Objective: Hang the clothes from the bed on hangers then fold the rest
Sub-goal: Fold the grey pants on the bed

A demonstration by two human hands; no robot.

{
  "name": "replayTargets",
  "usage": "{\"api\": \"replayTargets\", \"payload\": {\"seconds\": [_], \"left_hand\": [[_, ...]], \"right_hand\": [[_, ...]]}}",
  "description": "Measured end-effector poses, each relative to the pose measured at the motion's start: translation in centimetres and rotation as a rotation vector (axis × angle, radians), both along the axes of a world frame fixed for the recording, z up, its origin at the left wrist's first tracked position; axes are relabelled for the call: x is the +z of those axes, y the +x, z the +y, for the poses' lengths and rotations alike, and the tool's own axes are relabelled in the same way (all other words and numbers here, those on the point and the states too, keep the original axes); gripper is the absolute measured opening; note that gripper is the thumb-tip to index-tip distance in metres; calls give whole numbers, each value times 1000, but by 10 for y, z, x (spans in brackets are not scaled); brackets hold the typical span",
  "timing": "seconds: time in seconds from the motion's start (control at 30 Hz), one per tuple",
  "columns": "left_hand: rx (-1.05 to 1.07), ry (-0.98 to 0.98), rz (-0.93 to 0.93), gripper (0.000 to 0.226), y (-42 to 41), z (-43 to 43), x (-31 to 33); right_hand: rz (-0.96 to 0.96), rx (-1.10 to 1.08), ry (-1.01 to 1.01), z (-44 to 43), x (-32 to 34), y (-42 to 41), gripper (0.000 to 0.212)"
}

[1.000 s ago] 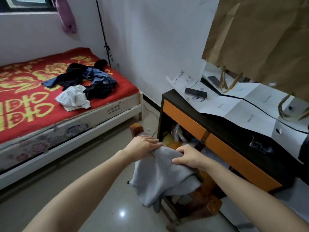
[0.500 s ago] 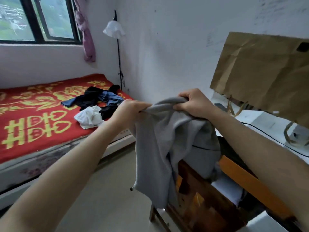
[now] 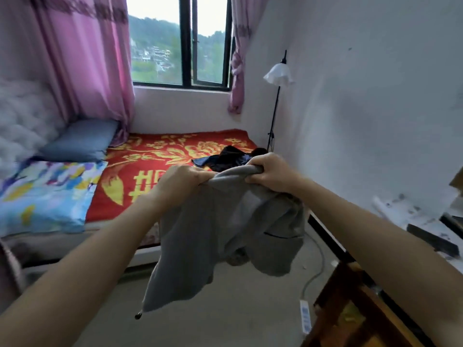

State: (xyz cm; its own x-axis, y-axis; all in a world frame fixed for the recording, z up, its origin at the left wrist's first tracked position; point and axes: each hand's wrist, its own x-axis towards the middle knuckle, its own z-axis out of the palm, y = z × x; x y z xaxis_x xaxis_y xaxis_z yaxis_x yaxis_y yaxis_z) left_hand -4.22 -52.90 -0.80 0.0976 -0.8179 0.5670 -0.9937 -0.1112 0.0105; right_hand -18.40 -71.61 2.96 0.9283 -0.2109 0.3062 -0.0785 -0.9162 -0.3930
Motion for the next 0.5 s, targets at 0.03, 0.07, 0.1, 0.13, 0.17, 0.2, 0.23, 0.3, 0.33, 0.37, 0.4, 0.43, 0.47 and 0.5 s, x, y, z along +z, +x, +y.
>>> {"api": "replayTargets", "payload": {"seconds": [0.03, 0.07, 0.1, 0.13, 0.17, 0.2, 0.23, 0.3, 0.33, 0.37, 0.4, 0.43, 0.47, 0.5], "left_hand": [[49, 47, -7, 30, 13, 3, -8], [87, 96, -10, 30, 26, 5, -14], [119, 145, 3, 30, 38, 6, -21], [153, 181, 14, 30, 59, 7, -26], [166, 210, 27, 30, 68, 8, -32], [194, 242, 30, 30, 89, 8, -38], [208, 260, 33, 32, 105, 9, -44], [244, 301, 50, 34, 145, 3, -57], [244, 326, 58, 33, 157, 1, -61], [260, 367, 64, 32, 178, -3, -65], [274, 404, 61, 31, 194, -7, -69], [299, 421, 59, 30, 211, -11, -72], [342, 436, 60, 31, 226, -15, -73], [386, 439, 57, 32, 246, -21, -72]], "right_hand": [[31, 24, 17, 0, -11, 16, 15], [51, 47, 38, -2, -23, 33, 11], [64, 69, 46, -5, -35, 50, 12], [77, 101, 59, -7, -47, 76, 16], [101, 109, 64, -9, -59, 88, 17], [120, 142, 87, -12, -70, 113, 19], [124, 170, 122, -17, -81, 132, 20], [138, 206, 168, -28, -101, 179, 23], [153, 211, 171, -30, -105, 192, 23], [175, 232, 200, -35, -113, 215, 23], [192, 255, 213, -41, -119, 234, 22], [213, 263, 221, -46, -121, 252, 22], [235, 272, 213, -53, -121, 271, 26], [231, 281, 191, -60, -115, 297, 28]]}}
